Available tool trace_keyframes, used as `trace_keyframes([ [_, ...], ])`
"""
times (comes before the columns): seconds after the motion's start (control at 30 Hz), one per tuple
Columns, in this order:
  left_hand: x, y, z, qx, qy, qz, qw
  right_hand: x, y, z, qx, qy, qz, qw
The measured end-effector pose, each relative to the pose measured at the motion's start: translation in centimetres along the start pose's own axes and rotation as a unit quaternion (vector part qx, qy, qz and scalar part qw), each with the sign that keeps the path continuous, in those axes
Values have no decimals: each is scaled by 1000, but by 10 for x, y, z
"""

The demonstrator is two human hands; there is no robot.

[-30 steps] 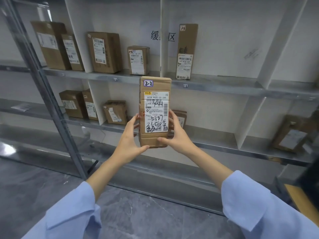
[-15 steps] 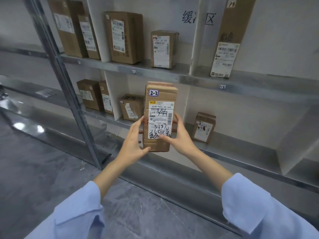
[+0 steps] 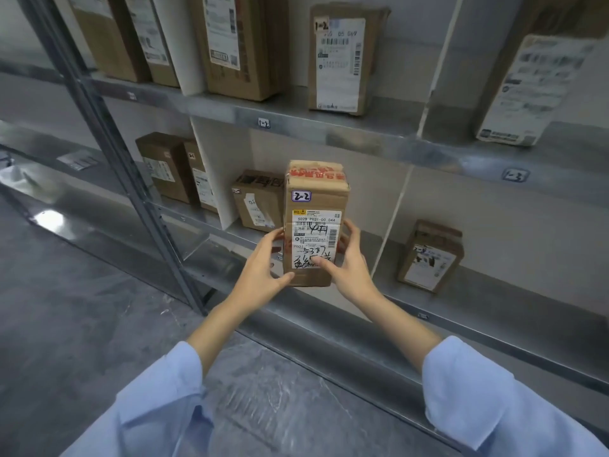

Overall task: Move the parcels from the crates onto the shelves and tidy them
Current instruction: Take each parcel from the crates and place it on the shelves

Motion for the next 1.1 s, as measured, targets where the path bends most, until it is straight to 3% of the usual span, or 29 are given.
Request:
trace_keyframes([
  [0.1,23,25,3,31,27,-1,999,-18,24,2,-25,-15,14,999],
  [0.3,71,78,-3,101,209,61,971,-58,70,-2,-101,-31,65,992],
  [0.6,135,133,21,164,235,90,954,-115,125,0,-201,-23,105,974],
  [1.1,173,155,41,203,233,105,945,-155,168,19,-181,-10,116,977],
])
Point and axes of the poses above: each hand's wrist, its own y-axis towards the middle knuckle, its own z-axis out of the palm, x = y × z, the point moved 9 cm from there along y, towards the middle knuckle, and after that the axes turned 5 degrees about z, right-handed, at the moved point
